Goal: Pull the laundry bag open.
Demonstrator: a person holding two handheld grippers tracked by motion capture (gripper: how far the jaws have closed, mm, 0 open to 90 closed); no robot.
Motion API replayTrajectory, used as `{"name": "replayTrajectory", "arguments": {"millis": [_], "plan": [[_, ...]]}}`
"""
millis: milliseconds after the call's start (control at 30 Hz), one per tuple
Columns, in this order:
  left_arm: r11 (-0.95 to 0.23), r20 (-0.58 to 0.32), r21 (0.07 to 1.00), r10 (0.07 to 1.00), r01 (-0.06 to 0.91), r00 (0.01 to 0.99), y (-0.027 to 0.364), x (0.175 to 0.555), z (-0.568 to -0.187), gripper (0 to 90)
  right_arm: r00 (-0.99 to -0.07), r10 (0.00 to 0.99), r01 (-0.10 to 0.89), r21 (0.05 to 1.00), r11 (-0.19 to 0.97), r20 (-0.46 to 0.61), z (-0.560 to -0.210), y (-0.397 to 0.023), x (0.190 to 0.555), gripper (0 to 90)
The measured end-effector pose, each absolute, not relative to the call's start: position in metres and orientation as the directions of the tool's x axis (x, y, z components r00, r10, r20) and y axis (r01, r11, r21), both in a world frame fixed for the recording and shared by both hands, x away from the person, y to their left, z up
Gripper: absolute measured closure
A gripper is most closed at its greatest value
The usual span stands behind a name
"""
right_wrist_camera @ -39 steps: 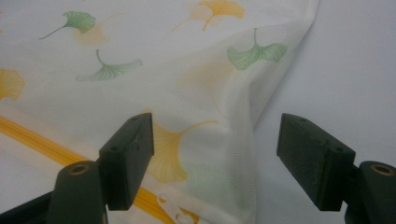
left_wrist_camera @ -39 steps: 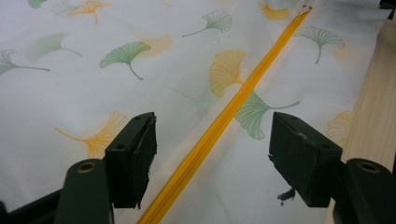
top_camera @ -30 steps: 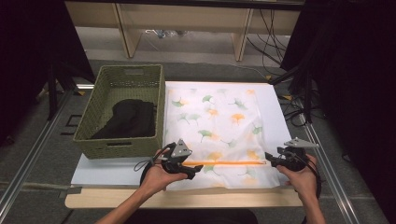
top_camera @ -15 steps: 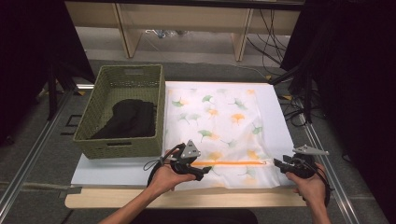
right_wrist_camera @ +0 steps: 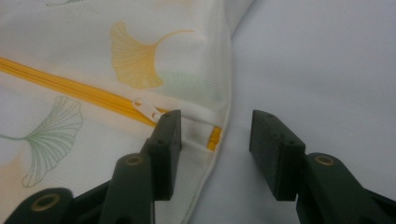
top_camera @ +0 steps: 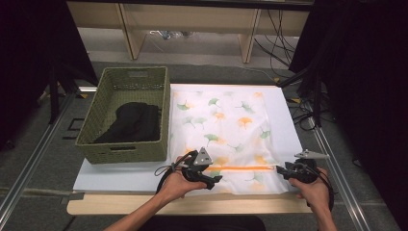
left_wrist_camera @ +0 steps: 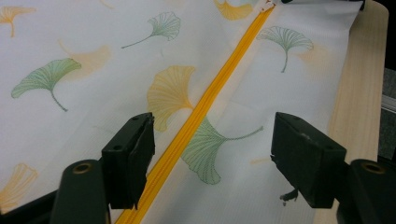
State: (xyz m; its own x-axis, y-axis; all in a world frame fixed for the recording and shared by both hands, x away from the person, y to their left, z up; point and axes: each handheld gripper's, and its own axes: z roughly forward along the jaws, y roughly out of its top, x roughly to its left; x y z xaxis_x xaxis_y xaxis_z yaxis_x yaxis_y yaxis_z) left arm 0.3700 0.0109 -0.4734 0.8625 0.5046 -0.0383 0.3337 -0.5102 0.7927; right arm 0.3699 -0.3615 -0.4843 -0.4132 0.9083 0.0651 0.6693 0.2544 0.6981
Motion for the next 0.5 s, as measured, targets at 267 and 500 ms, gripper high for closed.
{"name": "replayTrajectory", "arguments": {"millis": [267,500], "plan": [[-0.521,-0.018,0.794,0.496,0.314,0.868,0.013,0.372,-0.473,30.5,-0.432,0.901,0.693,0.653,0.306,0.036,-0.48,-0.348,0.366,61.3],[-0.519,-0.02,0.794,0.497,0.316,0.868,0.011,0.37,-0.473,30.5,-0.433,0.901,0.688,0.654,0.315,0.022,-0.48,-0.347,0.366,65.0]]}}
